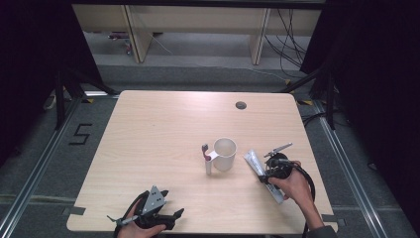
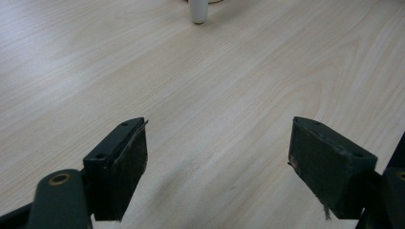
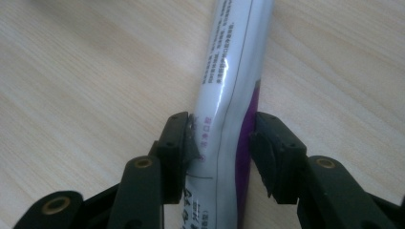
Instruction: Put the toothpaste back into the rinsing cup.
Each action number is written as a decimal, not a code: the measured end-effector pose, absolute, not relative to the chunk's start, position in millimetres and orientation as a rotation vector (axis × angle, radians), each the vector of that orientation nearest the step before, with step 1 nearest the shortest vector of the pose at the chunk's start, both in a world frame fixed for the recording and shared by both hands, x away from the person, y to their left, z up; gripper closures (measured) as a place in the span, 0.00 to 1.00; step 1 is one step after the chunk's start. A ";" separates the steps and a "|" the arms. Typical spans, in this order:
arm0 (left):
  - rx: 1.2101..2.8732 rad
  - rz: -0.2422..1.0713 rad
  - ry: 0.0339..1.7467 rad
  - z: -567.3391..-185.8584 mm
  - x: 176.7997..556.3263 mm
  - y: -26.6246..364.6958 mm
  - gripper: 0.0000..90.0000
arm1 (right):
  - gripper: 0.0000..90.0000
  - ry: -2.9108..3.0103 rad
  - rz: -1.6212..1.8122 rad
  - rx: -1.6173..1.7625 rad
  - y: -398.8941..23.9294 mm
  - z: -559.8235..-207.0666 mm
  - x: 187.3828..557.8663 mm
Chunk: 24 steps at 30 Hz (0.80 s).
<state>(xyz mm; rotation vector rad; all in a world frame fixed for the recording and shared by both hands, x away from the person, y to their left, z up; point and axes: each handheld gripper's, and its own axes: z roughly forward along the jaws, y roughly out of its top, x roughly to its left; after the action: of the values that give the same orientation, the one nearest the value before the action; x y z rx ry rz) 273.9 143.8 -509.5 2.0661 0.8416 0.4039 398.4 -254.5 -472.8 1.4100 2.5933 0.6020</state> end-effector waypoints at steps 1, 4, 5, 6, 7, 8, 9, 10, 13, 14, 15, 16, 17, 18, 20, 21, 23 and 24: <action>2.057 0.402 0.849 -510.1 273.6 142.8 0.23 | 0.65 2.591 0.585 1.417 -254.5 -472.9 400.6; 2.077 0.402 0.842 -509.4 273.3 143.4 0.24 | 0.68 2.596 0.540 1.446 -253.6 -471.2 405.2; 2.077 0.399 0.837 -509.6 273.7 143.5 0.24 | 0.71 2.611 0.542 1.471 -252.4 -468.8 405.0; 2.079 0.399 0.837 -509.7 273.8 143.5 0.24 | 0.73 2.590 0.531 1.486 -251.2 -469.2 406.6; 2.071 0.397 0.842 -510.1 273.7 142.9 0.24 | 0.74 2.627 0.535 1.429 -254.8 -467.5 411.1; 2.072 0.399 0.845 -510.1 273.5 142.7 0.24 | 0.75 2.630 0.530 1.432 -255.1 -467.2 412.3; 2.075 0.399 0.841 -510.1 273.5 142.7 0.24 | 0.76 2.623 0.515 1.429 -254.7 -468.0 414.4; 2.085 0.399 0.833 -509.7 273.5 143.2 0.24 | 0.77 2.625 0.489 1.437 -253.7 -467.6 415.5; 2.084 0.398 0.834 -509.7 273.5 143.1 0.24 | 0.78 2.642 0.468 1.423 -253.4 -466.8 419.2; 2.074 0.395 0.839 -510.2 273.4 142.4 0.24 | 0.79 2.641 0.453 1.434 -252.6 -467.3 420.8; 2.077 0.395 0.837 -510.1 273.4 142.5 0.24 | 0.79 2.653 0.458 1.431 -252.5 -466.9 421.6; 2.086 0.397 0.832 -509.8 273.5 143.1 0.24 | 0.79 2.658 0.442 1.402 -253.0 -467.6 423.2; 2.075 0.394 0.838 -510.2 273.3 142.3 0.24 | 0.80 2.660 0.447 1.414 -252.3 -467.0 424.2; 2.094 0.405 0.831 -509.8 273.9 143.3 0.24 | 0.80 2.657 0.439 1.439 -251.5 -467.3 425.6; 2.099 0.406 0.825 -510.0 274.0 143.2 0.24 | 0.81 2.670 0.431 1.401 -253.0 -466.1 428.5; 2.086 0.395 0.830 -510.4 273.5 142.3 0.24 | 0.82 2.678 0.423 1.373 -253.6 -467.0 430.7; 2.105 0.404 0.823 -510.0 274.0 143.2 0.24 | 0.83 2.682 0.403 1.402 -252.1 -466.7 431.9; 2.104 0.404 0.823 -510.0 274.1 143.2 0.24 | 0.83 2.696 0.403 1.387 -252.2 -467.9 433.5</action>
<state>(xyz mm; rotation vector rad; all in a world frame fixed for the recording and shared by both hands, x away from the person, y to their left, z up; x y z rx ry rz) 274.1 143.2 -510.0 2.1039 0.8227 0.4035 433.5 -252.2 -467.9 1.3869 2.6962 0.4031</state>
